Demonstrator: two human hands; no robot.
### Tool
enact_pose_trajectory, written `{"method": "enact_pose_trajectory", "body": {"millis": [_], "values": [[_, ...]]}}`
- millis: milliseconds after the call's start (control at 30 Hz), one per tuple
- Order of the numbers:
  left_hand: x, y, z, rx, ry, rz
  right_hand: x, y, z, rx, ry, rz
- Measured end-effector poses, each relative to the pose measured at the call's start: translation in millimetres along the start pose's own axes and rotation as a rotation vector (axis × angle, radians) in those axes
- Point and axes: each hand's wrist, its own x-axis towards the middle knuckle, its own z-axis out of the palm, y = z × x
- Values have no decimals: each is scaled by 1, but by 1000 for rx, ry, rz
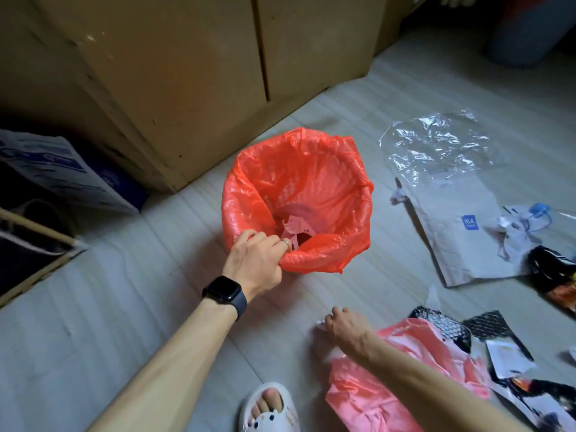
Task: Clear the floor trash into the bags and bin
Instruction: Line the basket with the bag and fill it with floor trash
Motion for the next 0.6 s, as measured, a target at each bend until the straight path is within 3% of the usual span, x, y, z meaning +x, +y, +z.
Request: {"method": "enact_pose_trajectory", "body": {"millis": [200,433,500,600], "values": [[-3,-2,3,24,-159,-70,-16,27,-41,50,17,-67],[5,13,-1,26,-222,-66,-69,45,-118,73,-137,-35],[8,16,-6,7,-264,-74,-87,46,-155,170,-113,-54],[9,22,-15,-31,-310,-66,-107,50,-209,366,53,-74]]}}
